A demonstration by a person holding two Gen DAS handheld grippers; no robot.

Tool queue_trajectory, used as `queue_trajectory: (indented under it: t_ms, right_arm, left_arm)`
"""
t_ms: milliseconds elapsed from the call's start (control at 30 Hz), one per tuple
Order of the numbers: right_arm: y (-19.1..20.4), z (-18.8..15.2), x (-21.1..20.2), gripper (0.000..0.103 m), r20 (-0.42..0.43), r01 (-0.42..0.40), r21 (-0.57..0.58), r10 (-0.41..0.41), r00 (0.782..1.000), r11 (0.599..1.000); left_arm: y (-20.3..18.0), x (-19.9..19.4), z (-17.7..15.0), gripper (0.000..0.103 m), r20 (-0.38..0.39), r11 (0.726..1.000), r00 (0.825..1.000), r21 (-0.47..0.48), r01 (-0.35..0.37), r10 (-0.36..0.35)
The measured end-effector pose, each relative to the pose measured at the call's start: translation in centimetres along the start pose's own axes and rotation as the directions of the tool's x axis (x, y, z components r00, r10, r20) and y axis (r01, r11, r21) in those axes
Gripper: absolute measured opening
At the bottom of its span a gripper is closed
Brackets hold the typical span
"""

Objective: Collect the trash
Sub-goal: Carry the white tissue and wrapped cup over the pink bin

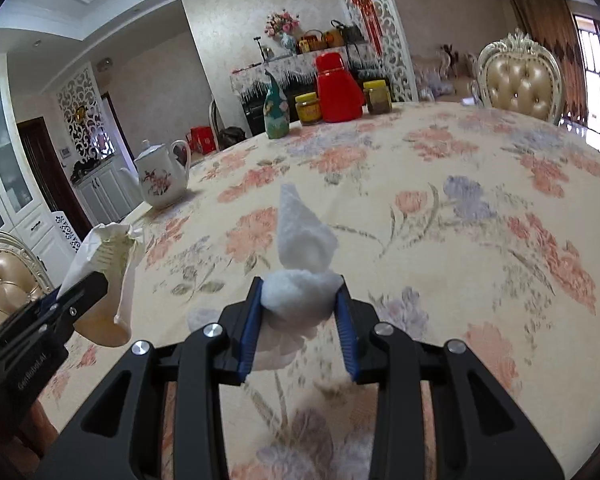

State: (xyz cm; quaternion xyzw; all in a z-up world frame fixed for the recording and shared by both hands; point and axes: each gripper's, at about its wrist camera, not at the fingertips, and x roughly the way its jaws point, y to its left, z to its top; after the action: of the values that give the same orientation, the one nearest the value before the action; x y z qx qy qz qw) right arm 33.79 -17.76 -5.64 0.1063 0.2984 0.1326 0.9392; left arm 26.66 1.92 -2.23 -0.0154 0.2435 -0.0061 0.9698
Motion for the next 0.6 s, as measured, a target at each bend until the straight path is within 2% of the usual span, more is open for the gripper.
queue_trajectory:
  t_ms: [167, 300, 600]
  right_arm:
    - [0.0, -0.6, -4.4, 0.034, 0.019, 0.018, -0.078, -0.017, 1.000, 0.997]
    - [-1.2, -2.3, -7.8, 0.034, 0.023, 0.057, -0.111, -0.055, 0.998, 0.992]
    - [-4.6, -5.9, -14.4, 0.034, 0.059, 0.159, -0.087, -0.154, 0.986, 0.983]
  left_arm:
    - [-0.7, -2.1, -1.3, 0.019, 0.004, 0.998, 0.998, -0.002, 0.058, -0.058]
    - [-2.4, -3.7, -2.3, 0.019, 0.007, 0.990, 0.990, 0.002, 0.141, -0.141]
    - [-7.8, -6.1, -4.9, 0.019, -0.022, 0.953, 0.955, 0.066, 0.295, -0.295]
